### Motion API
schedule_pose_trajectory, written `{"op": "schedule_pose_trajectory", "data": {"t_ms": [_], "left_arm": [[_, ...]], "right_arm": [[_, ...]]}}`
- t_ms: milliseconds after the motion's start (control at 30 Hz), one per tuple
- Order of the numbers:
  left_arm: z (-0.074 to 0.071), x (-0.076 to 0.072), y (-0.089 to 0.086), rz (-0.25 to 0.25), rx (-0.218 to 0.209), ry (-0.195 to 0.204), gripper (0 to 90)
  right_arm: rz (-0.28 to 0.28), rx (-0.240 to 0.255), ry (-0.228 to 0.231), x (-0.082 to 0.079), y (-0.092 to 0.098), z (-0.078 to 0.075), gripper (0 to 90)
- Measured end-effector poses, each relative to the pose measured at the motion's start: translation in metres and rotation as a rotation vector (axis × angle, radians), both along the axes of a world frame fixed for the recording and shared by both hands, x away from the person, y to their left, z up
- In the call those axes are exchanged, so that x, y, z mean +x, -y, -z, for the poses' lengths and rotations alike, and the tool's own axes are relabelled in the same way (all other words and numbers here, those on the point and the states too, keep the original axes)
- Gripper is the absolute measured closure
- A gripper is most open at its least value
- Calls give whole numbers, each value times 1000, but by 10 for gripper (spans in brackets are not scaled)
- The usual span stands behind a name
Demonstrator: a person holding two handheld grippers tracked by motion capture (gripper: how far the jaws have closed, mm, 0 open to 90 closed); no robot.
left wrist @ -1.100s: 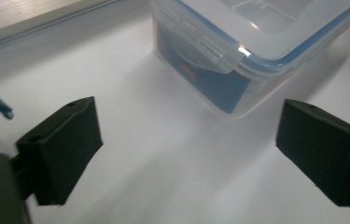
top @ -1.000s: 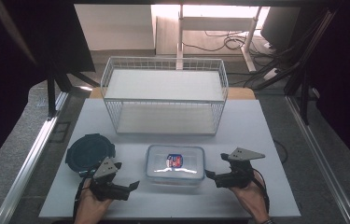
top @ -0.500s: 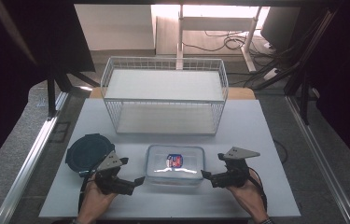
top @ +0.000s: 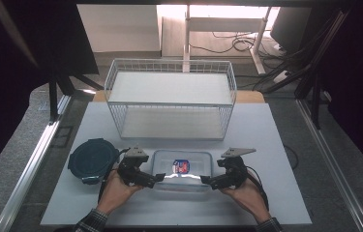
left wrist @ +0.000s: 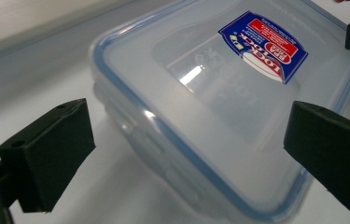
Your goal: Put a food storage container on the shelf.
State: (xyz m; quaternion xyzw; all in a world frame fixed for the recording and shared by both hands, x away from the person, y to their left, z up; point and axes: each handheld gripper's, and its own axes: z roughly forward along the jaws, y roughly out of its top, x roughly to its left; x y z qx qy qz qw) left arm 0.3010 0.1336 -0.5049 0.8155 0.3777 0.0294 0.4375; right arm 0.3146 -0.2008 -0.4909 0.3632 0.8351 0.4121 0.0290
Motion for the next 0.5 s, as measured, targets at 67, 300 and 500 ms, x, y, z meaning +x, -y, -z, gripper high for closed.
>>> {"op": "schedule_pose_trajectory", "data": {"t_ms": [67,300,500], "left_arm": [[4,7,0,13,-37,-46,0],[20,15,-6,72,-157,-212,0],[16,10,-14,66,-165,-233,117]], "right_arm": [[-19,23,-44,4,-4,3,19],[-22,87,-165,12,-6,11,11],[-19,89,-198,9,2,6,153]]}}
